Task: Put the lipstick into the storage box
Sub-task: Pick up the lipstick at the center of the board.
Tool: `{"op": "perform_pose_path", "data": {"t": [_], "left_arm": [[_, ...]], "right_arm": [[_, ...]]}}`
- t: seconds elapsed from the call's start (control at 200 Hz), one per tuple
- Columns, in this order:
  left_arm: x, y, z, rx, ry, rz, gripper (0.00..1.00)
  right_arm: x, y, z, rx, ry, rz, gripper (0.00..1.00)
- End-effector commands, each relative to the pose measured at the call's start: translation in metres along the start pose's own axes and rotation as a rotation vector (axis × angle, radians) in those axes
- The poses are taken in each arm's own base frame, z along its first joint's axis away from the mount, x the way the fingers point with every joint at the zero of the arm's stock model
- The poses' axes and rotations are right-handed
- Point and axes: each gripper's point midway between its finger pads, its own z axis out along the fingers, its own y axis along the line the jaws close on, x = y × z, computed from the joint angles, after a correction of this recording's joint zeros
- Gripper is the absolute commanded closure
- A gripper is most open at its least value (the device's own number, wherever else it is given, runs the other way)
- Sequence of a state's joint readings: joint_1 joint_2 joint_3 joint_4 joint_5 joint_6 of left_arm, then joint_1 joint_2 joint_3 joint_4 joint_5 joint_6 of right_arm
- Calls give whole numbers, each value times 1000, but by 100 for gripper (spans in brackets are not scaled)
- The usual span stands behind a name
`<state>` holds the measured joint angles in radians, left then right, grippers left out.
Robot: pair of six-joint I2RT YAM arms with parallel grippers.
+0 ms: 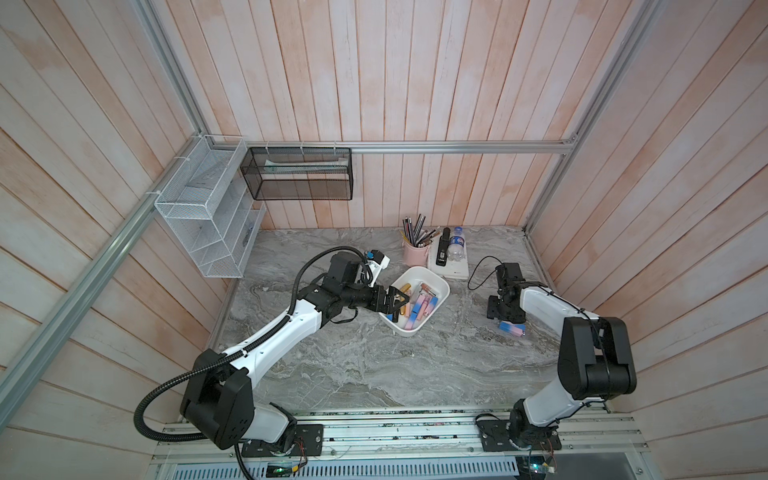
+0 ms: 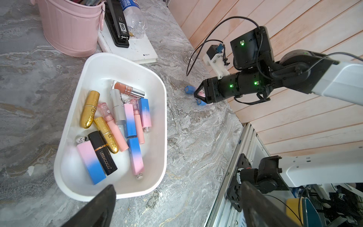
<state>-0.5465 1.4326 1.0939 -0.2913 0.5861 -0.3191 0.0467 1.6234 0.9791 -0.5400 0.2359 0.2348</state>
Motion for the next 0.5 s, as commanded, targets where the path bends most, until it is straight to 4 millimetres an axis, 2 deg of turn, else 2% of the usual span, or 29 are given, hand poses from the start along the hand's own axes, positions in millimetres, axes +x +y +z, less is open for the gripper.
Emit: {"op": "perform_pose_path", "data": {"t": [0.0, 0.31, 0.495], "left_arm": [[-7, -5, -5, -4, -23, 21, 0], [-5, -3, -8, -28, -15, 40, 0], [-3, 0, -11, -50, -10, 53, 0]], "right_arm": [[-19, -5, 0, 41, -41, 5, 39], [-30, 1, 19, 48, -4, 2, 39], [-30, 3, 17, 39, 0, 13, 39]]}}
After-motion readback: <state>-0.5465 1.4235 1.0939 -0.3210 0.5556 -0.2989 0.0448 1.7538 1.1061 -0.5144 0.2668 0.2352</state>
